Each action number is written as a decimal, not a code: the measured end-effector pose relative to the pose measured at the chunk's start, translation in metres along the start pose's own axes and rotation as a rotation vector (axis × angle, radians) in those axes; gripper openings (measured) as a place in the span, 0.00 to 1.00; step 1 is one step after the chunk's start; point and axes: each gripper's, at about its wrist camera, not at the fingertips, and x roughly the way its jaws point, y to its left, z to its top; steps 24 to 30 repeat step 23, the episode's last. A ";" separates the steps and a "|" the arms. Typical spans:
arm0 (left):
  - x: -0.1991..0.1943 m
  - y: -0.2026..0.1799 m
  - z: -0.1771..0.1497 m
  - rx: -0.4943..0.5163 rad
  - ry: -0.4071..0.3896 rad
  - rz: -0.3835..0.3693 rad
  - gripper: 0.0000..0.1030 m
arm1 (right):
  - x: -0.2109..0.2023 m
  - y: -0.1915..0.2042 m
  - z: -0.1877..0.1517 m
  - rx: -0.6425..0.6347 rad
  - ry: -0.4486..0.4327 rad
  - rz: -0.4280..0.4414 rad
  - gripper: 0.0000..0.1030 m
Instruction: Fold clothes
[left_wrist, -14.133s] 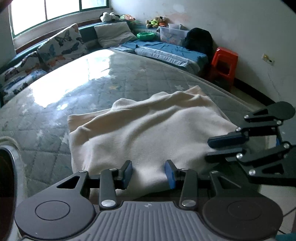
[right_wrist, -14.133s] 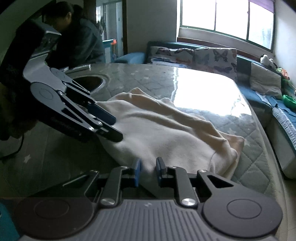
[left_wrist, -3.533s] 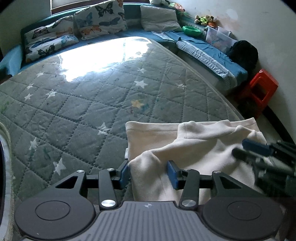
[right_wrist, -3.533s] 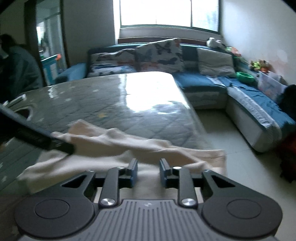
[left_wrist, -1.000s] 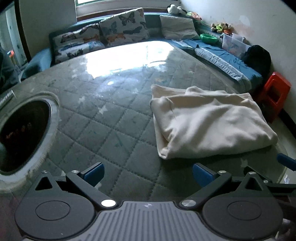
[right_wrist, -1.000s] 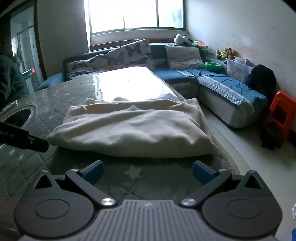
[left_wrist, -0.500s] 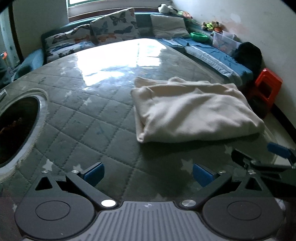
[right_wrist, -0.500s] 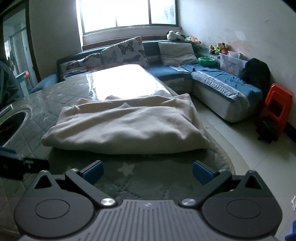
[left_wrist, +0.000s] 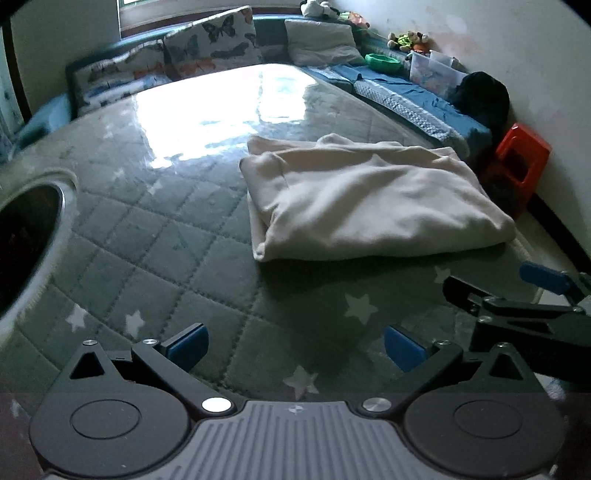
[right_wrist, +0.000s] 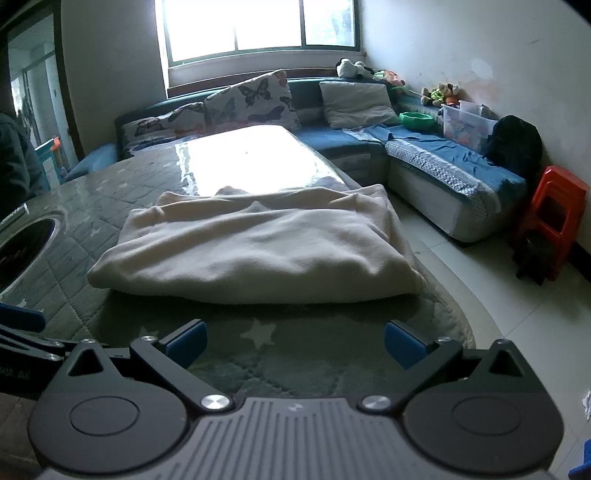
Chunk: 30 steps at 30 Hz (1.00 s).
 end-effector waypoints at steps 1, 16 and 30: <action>0.000 0.000 0.000 0.003 0.000 0.005 1.00 | 0.000 0.001 0.000 -0.001 0.000 0.001 1.00; 0.007 -0.004 -0.006 0.018 0.029 0.008 1.00 | 0.002 0.003 -0.001 -0.002 0.006 0.007 1.00; 0.008 -0.006 -0.007 0.030 0.036 0.001 1.00 | 0.004 0.001 -0.003 0.005 0.011 0.001 1.00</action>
